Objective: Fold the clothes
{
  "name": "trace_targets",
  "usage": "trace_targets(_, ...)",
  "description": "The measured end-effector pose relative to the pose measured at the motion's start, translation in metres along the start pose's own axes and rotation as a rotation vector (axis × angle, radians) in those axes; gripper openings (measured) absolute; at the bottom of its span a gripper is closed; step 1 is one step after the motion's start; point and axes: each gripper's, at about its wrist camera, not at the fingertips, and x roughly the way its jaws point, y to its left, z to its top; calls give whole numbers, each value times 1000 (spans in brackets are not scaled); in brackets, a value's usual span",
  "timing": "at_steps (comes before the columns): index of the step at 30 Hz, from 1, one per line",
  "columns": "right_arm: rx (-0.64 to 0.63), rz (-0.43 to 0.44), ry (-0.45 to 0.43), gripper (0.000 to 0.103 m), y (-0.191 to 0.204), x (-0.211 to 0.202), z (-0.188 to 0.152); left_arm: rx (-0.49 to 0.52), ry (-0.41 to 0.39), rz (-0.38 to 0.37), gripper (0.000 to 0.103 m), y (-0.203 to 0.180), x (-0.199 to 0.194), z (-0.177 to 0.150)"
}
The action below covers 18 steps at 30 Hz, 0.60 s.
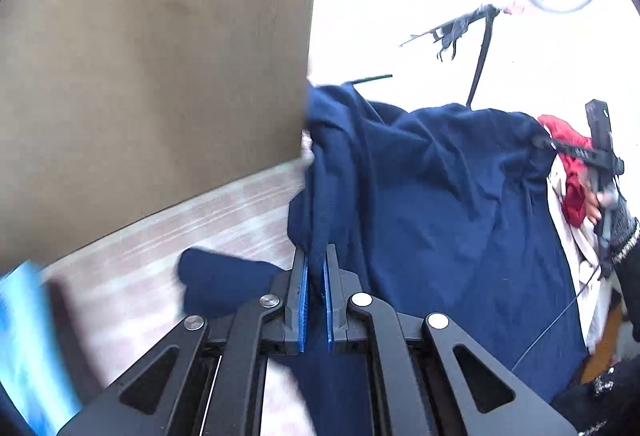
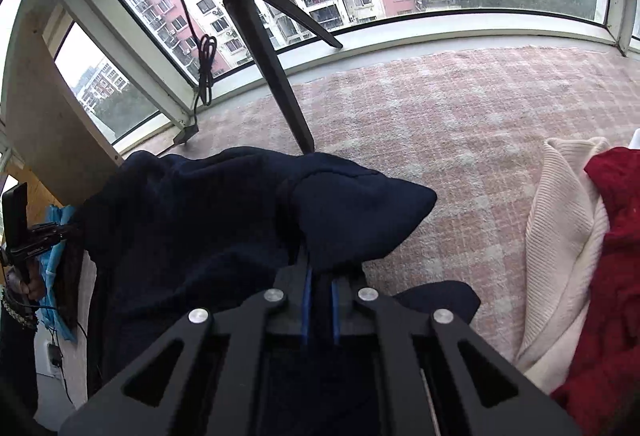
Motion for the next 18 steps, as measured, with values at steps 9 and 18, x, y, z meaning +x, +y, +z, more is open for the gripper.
trace_targets(9, 22, -162, 124, 10, -15, 9, -5, -161, 189, 235, 19, 75, -9, -47)
trace_targets(18, 36, -74, 54, 51, -18, 4, 15, -72, 133, 121, 70, 61, 14, 0)
